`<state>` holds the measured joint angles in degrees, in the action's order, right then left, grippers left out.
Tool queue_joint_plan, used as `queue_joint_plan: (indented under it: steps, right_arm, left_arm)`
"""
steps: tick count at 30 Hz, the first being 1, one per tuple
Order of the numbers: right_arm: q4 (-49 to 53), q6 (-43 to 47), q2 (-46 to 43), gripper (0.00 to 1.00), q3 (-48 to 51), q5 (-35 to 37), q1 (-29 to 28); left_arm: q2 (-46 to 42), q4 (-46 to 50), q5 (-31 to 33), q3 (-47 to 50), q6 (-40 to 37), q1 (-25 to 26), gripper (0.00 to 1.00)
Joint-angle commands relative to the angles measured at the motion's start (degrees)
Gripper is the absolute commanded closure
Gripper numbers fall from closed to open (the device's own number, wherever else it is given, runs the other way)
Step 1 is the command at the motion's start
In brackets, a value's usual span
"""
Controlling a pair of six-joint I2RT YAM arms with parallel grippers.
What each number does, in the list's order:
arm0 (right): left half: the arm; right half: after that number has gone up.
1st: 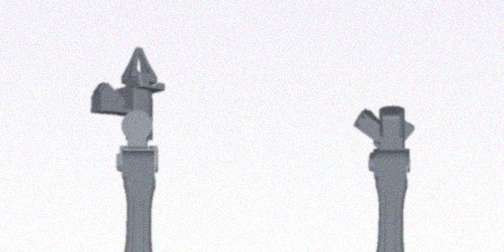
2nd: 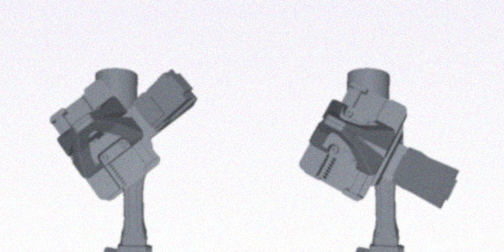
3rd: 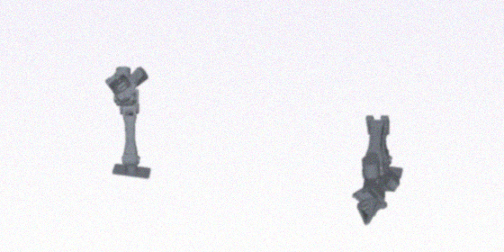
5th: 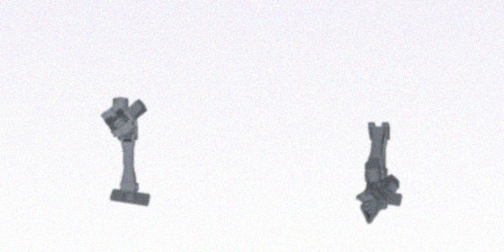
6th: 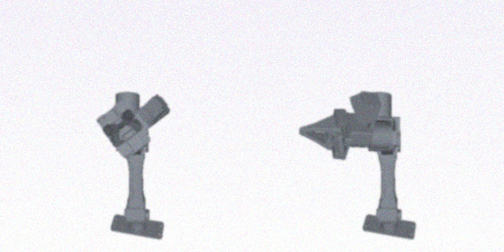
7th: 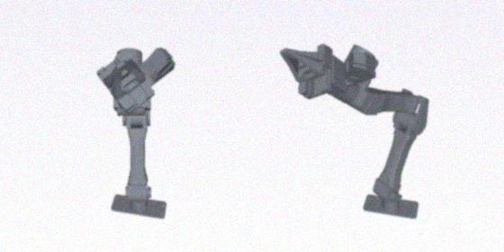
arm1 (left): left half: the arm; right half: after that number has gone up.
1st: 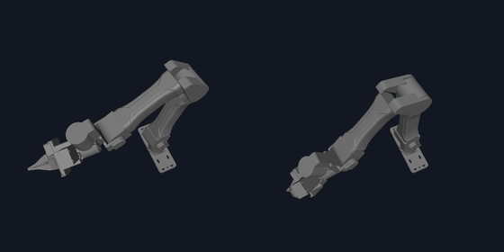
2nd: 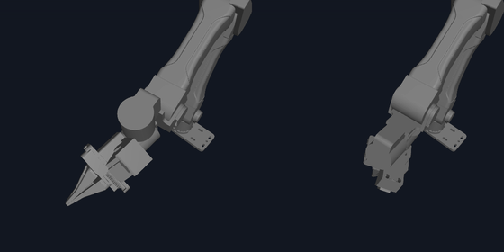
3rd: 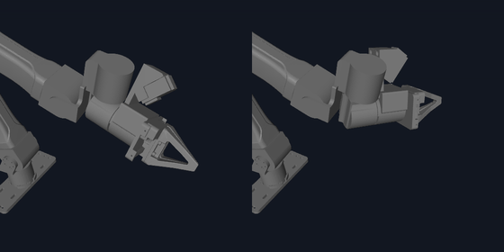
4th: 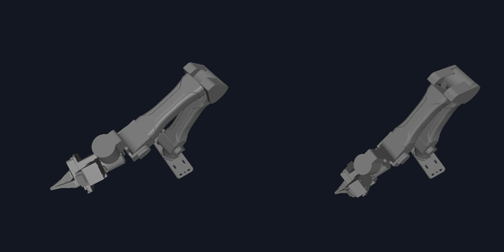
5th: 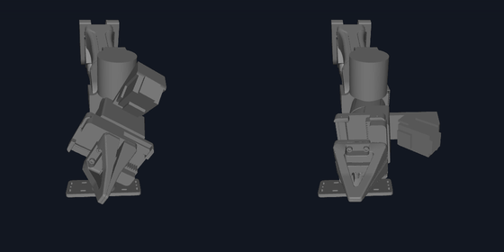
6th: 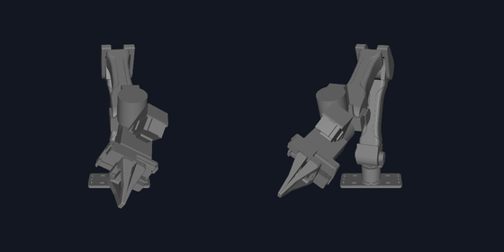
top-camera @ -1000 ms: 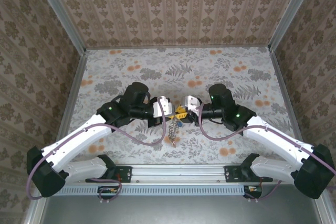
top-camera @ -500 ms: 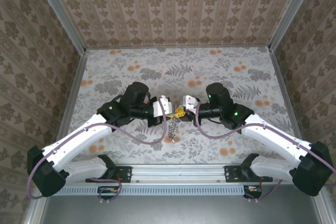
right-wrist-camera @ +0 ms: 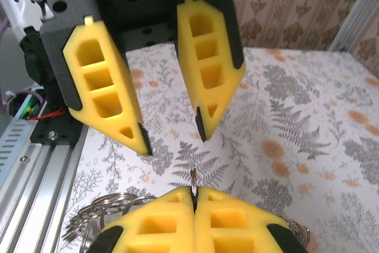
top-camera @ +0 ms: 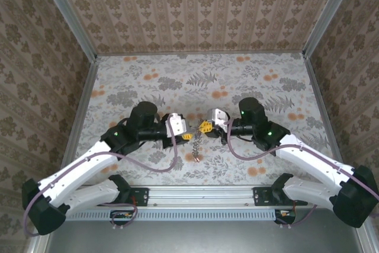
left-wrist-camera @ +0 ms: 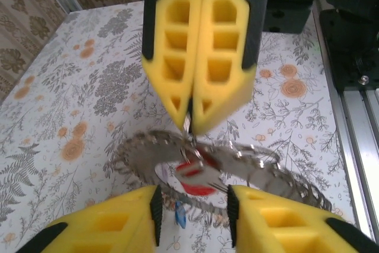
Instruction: Put the keys on the keyring
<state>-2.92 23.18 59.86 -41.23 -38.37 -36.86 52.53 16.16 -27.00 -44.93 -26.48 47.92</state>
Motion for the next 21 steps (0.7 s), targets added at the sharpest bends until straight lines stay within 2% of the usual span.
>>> queue_joint_plan:
  steps: [1,7,11,18,21]
  right_arm:
    - [-6.6,-0.4,-2.9,1.0,0.3,-5.0,0.9]
    - [-7.1,0.1,-3.4,1.0,0.2,-7.7,1.2]
    - [-6.8,0.4,-3.5,1.0,-0.1,-8.0,1.2]
    - [-6.3,0.5,-3.3,1.0,-0.7,-8.1,1.2]
    - [-6.2,0.5,-3.3,1.0,-0.9,-8.6,1.2]
  left_arm:
    - [-2.1,-4.0,0.2,2.8,1.7,0.0,0.6]
    - [-0.6,-10.5,-1.5,6.2,3.2,0.0,0.57]
    - [0.7,-17.4,-0.9,8.2,5.5,0.1,0.51]
    - [2.7,-27.9,-1.9,11.6,9.5,0.7,0.48]
    - [3.3,-29.6,-1.4,12.2,9.2,1.3,0.48]
